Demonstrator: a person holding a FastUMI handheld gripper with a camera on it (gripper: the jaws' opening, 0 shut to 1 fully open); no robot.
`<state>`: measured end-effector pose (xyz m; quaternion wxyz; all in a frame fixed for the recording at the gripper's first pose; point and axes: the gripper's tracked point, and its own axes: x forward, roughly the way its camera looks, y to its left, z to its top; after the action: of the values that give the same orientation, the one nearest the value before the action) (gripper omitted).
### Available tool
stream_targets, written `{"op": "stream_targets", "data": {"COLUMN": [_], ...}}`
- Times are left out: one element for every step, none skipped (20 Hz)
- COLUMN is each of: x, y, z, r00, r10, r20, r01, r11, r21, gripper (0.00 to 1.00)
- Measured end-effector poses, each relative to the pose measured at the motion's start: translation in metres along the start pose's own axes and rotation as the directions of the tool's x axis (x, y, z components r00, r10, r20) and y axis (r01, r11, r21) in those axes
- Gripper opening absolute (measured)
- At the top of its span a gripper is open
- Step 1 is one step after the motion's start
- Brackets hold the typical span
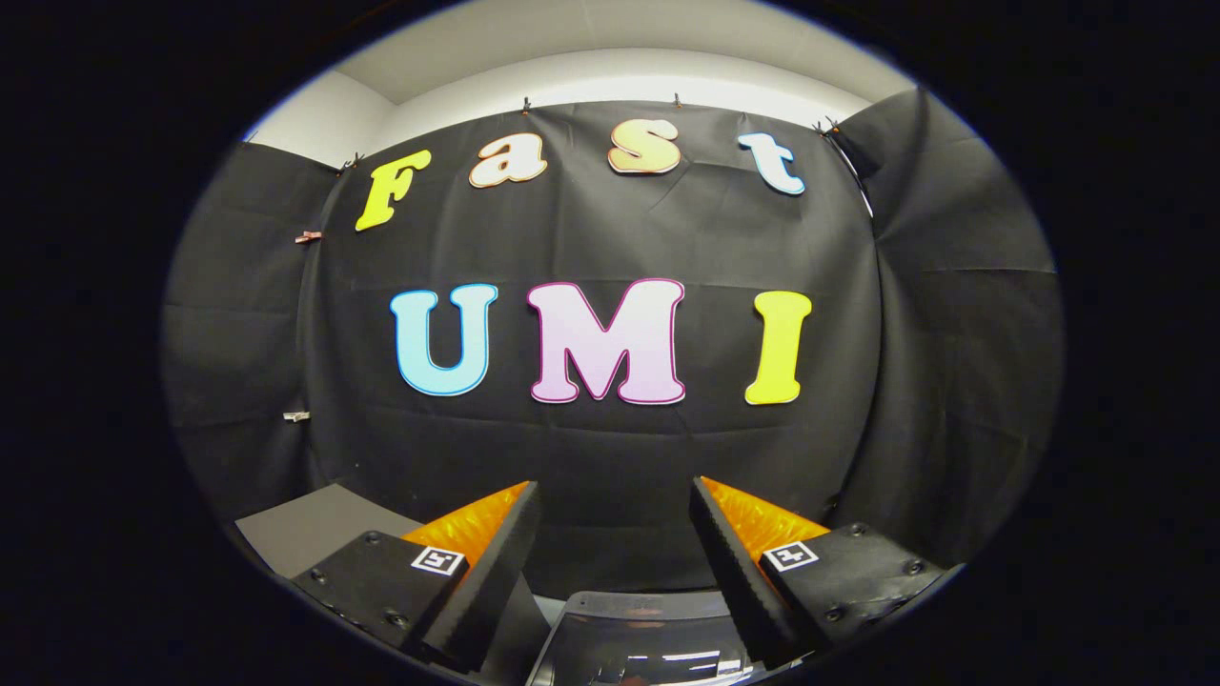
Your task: Put the clothes into the washing machine and then close the washing machine lid.
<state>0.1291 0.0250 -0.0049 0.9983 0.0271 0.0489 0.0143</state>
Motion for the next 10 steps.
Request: {"op": "stream_targets", "data": {"x": [-0.0004,-0.0003,-0.0005,-0.0007,-0.0016,-0.0027,-0.0040,-0.0034,-0.0039,-0.0048], "y": [0.0006,0.0003,-0.0006,-0.0015,-0.0020,-0.0020,-0.0021,-0.0026,-0.0029,-0.0025], "z": [0.0011,0.0019,0.0037,0.0052,0.0061,0.0069,0.0070,0.0084,0.0081,0.0089], "r00": [1.000,1.000,1.000,1.000,1.000,1.000,1.000,1.000,1.000,1.000], "r10": [0.000,-0.001,-0.002,-0.004,-0.005,-0.005,-0.005,-0.006,-0.007,-0.006], "r20": [0.001,0.002,0.006,0.007,0.009,0.007,0.007,0.011,0.012,0.013], "r01": [0.000,0.001,0.002,0.004,0.005,0.005,0.004,0.006,0.007,0.006], "r11": [1.000,1.000,1.000,1.000,1.000,1.000,1.000,1.000,1.000,1.000], "r21": [0.002,0.002,0.002,0.002,0.005,0.009,0.009,0.006,0.003,0.002], "gripper": [0.98,0.98,0.98,0.98,0.98,0.98,0.98,0.98,0.98,0.98]}}
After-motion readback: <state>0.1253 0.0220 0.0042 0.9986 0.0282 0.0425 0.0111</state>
